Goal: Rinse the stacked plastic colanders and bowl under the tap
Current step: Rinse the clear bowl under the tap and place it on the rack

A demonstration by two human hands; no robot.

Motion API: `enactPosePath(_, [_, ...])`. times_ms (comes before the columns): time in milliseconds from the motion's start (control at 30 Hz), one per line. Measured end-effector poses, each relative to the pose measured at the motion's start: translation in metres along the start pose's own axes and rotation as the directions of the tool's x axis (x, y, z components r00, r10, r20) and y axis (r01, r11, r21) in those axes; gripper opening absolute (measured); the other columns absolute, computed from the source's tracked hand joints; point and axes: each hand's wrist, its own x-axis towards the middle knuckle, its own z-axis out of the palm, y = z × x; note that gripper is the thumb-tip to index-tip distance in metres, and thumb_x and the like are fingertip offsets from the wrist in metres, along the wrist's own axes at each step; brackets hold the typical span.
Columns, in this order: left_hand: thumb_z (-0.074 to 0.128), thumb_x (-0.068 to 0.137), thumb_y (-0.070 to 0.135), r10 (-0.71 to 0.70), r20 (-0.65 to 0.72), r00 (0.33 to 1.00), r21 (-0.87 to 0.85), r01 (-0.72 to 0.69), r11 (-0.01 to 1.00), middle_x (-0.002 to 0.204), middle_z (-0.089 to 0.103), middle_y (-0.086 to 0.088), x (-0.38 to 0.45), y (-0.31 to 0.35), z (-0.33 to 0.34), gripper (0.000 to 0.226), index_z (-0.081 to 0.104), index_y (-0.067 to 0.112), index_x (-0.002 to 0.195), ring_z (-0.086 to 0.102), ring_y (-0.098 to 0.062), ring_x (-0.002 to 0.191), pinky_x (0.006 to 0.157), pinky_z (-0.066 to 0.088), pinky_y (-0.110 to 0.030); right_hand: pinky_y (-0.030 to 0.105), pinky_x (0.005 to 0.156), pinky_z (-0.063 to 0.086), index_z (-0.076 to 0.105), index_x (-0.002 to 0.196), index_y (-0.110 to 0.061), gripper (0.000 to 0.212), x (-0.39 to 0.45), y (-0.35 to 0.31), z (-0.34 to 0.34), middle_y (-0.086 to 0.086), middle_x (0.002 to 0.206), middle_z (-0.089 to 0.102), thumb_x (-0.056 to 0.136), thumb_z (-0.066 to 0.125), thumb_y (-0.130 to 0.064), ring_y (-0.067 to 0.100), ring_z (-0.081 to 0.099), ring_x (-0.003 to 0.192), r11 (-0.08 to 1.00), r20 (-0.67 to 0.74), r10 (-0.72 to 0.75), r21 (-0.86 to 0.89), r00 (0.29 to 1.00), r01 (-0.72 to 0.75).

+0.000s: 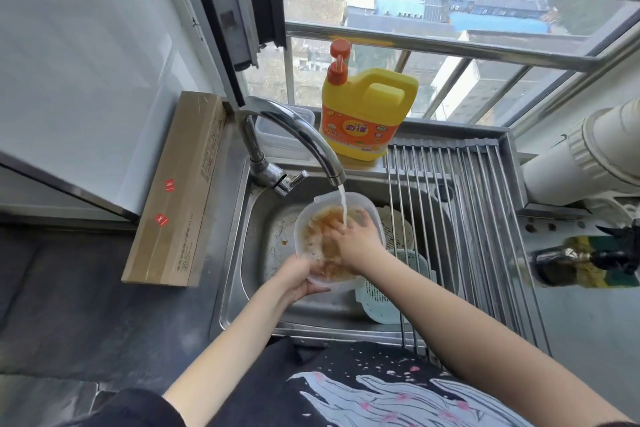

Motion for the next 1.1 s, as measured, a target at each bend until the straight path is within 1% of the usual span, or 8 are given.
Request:
enactPosePath(167, [0.031, 0.077, -0.023, 0.028, -0.006, 1.0, -0.025, -0.028, 0.999, 0.1, 0.063, -0.018, 0.001, 0.004, -0.009, 0.06, 0.045, 0.001, 0.13, 0.066, -0.031, 0.079, 0.047, 0.056, -0.035, 0.048, 0.11, 0.028, 0.044, 0.141, -0.027, 0.048, -0.006, -0.008, -0.004, 0.003, 0.141, 0.05, 0.096, 0.043, -0.043, 0.026, 0.045, 0.129, 0.867, 0.085, -0.307, 0.436, 0.948, 0.242])
enactPosePath(267, [0.031, 0.076, -0.023, 0.053, -0.008, 0.999, -0.039, -0.053, 0.998, 0.109, 0.062, -0.017, 0.001, 0.002, -0.017, 0.066, 0.045, 0.01, 0.131, 0.062, -0.036, 0.093, 0.05, 0.057, -0.038, 0.034, 0.083, 0.05, 0.069, 0.112, -0.013, 0.029, -0.013, -0.006, -0.006, 0.003, 0.103, 0.07, 0.094, 0.053, -0.031, 0.015, 0.062, 0.085, 0.605, -0.104, -0.159, 0.776, 0.982, 0.181])
enactPosePath(367, [0.032, 0.078, -0.024, 0.084, 0.007, 0.996, -0.033, -0.083, 0.996, 0.123, 0.057, -0.018, -0.002, 0.002, -0.022, 0.065, 0.044, 0.015, 0.129, 0.056, -0.041, 0.112, 0.065, 0.057, -0.049, 0.029, 0.065, 0.055, 0.063, 0.108, -0.009, 0.023, -0.008, -0.01, -0.001, 0.004, 0.088, 0.068, 0.099, 0.047, -0.022, 0.013, 0.061, 0.069, -0.085, 0.068, 0.228, 0.995, 0.971, -0.049])
enactPosePath(433, [0.035, 0.077, -0.024, 0.117, -0.016, 0.993, 0.061, -0.116, 0.991, 0.124, 0.056, -0.017, -0.004, 0.002, -0.023, 0.065, 0.042, 0.013, 0.129, 0.055, -0.039, 0.115, 0.077, 0.055, -0.056, 0.029, 0.064, 0.056, 0.058, 0.11, -0.01, 0.021, -0.004, -0.009, 0.0, 0.007, 0.097, 0.066, 0.1, 0.042, -0.02, 0.019, 0.064, 0.078, -0.527, 0.329, 0.258, 0.836, 0.909, -0.153])
enactPosePath(500, [0.038, 0.075, -0.022, 0.158, -0.057, 0.986, 0.184, -0.145, 0.972, 0.123, 0.055, -0.015, -0.007, 0.002, -0.021, 0.071, 0.04, 0.013, 0.137, 0.058, -0.038, 0.11, 0.081, 0.054, -0.058, 0.032, 0.067, 0.053, 0.058, 0.101, -0.01, 0.02, -0.002, -0.006, 0.002, 0.008, 0.096, 0.063, 0.1, 0.041, -0.019, 0.022, 0.063, 0.082, -0.697, 0.422, 0.199, 0.695, 0.885, -0.175])
enactPosePath(733, [0.046, 0.072, -0.008, 0.215, -0.011, 0.977, 0.231, -0.207, 0.951, 0.093, 0.06, -0.006, -0.021, 0.0, -0.005, 0.06, 0.046, 0.01, 0.13, 0.06, -0.017, 0.079, 0.055, 0.055, -0.027, 0.034, 0.063, 0.056, 0.055, 0.079, -0.006, 0.03, -0.002, -0.011, -0.014, 0.013, 0.077, 0.061, 0.1, 0.034, -0.015, 0.025, 0.059, 0.073, -0.919, 0.384, -0.01, 0.361, 0.923, -0.161])
enactPosePath(867, [0.05, 0.071, 0.001, 0.137, 0.012, 0.99, 0.108, -0.138, 0.985, 0.116, 0.055, -0.014, -0.017, -0.001, -0.003, 0.062, 0.04, 0.014, 0.13, 0.062, -0.027, 0.095, 0.06, 0.059, -0.039, 0.024, 0.058, 0.038, 0.042, 0.062, -0.012, 0.034, -0.004, -0.011, -0.03, 0.004, 0.047, 0.049, 0.095, 0.033, -0.011, 0.016, 0.043, 0.056, -0.913, 0.326, -0.035, 0.375, 0.945, -0.164])
enactPosePath(1100, [0.072, 0.065, 0.022, 0.409, -0.248, 0.878, 0.525, -0.232, 0.819, 0.126, 0.03, -0.009, -0.019, 0.003, 0.002, 0.084, 0.028, 0.019, 0.136, 0.05, -0.026, 0.097, 0.082, 0.056, -0.04, 0.037, 0.068, 0.05, 0.047, 0.116, -0.011, 0.046, -0.002, -0.009, -0.049, 0.01, 0.096, 0.056, 0.097, 0.036, -0.052, 0.026, 0.058, 0.086, -0.738, 0.284, 0.07, 0.66, 0.956, -0.142])
